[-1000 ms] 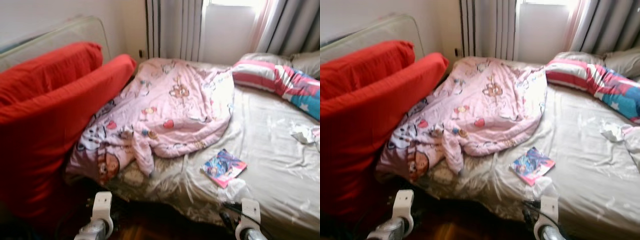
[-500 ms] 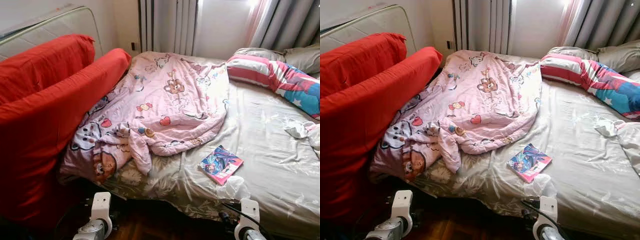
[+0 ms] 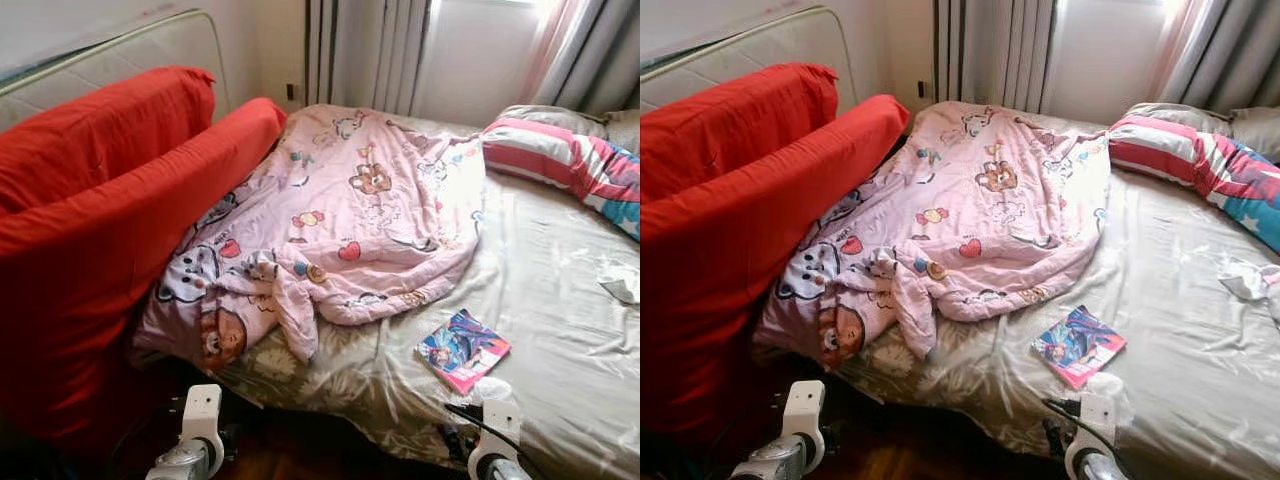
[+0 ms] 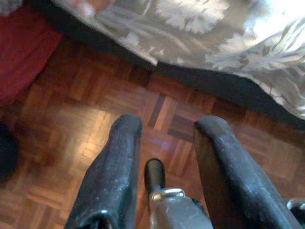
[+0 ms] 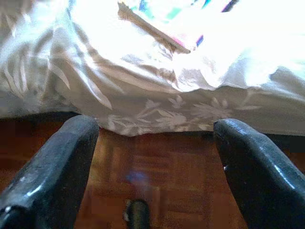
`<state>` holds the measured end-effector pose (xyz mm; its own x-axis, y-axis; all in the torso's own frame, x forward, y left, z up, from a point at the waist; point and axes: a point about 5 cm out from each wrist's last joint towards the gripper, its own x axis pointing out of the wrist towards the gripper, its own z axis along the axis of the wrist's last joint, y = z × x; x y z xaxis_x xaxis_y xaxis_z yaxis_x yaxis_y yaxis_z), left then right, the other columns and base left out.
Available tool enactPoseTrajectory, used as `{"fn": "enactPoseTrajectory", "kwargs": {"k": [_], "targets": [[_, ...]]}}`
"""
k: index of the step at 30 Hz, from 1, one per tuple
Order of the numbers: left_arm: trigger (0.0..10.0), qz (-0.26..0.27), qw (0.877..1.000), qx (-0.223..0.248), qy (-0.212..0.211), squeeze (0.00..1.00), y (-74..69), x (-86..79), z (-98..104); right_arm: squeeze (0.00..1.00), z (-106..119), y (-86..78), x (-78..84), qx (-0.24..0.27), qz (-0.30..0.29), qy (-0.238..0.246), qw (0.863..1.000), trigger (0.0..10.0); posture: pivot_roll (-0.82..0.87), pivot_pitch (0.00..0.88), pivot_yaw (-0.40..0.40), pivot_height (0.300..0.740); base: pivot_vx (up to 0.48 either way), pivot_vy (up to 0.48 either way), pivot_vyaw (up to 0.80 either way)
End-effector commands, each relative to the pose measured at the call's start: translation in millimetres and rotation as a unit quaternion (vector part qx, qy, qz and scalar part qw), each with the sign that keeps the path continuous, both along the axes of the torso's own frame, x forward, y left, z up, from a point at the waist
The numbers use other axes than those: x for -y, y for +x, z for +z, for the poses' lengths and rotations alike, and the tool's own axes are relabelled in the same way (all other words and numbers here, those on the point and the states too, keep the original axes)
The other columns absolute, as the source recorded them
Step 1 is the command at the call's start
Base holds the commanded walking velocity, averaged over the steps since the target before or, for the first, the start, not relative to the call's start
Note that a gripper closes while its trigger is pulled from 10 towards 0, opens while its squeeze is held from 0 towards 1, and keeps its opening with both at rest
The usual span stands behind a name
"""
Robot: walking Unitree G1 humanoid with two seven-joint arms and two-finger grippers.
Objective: Clean up the room
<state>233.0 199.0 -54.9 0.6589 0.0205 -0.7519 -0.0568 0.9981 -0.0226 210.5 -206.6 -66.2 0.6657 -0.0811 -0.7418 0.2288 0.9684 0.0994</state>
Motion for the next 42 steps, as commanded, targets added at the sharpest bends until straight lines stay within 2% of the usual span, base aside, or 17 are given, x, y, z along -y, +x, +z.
{"fn": "enactPoseTrajectory", "kwargs": {"k": [1, 9, 21, 26, 34, 42], "targets": [[10.0, -0.001, 1.0, 0.001, -0.008, 0.0, 0.8, 5.8, -0.4, 0.0, -1.0, -4.8, 8.8, -0.004, -0.013, -0.007, 1.0, 10.0, -0.01, 0.0, -0.029, 0.74, 0.292, 0.0, 0.0], [10.0, -0.003, 1.0, 0.0, -0.011, 0.0, 0.1, 10.4, -1.6, 0.0, -0.2, -5.8, 13.2, 0.003, -0.026, -0.01, 1.0, 10.0, -0.01, 0.0, -0.033, 0.74, 0.293, 0.0, -0.59], [10.0, 0.0, 1.0, -0.002, -0.008, 0.0, -3.3, 11.4, -3.9, 0.0, 0.5, -7.0, 14.6, 0.02, -0.033, -0.011, 0.999, 10.0, -0.01, 0.0, -0.041, 0.74, 0.29, 0.0, 0.0], [10.0, 0.008, 1.0, 0.014, 0.005, 0.0, -3.1, 7.2, -2.5, 0.0, 0.1, -7.6, 12.5, 0.027, -0.035, -0.007, 0.999, 10.0, -0.02, 0.0, -0.022, 0.74, 0.0, 0.0, 0.0], [10.0, 0.039, 0.994, 0.097, -0.017, 0.0, 3.3, 6.6, 6.5, 0.0, 5.5, -2.7, 11.1, 0.071, -0.02, -0.001, 0.997, 10.0, -0.02, 0.0, -0.021, 0.74, 0.0, 0.0, 0.0], [10.0, 0.035, 0.994, 0.106, -0.018, 0.0, 4.4, 5.8, 7.9, 0.0, 5.6, -1.7, 8.8, 0.069, -0.004, -0.002, 0.998, 10.0, 0.02, 0.0, -0.036, 0.74, 0.0, 0.0, 0.0]]}}
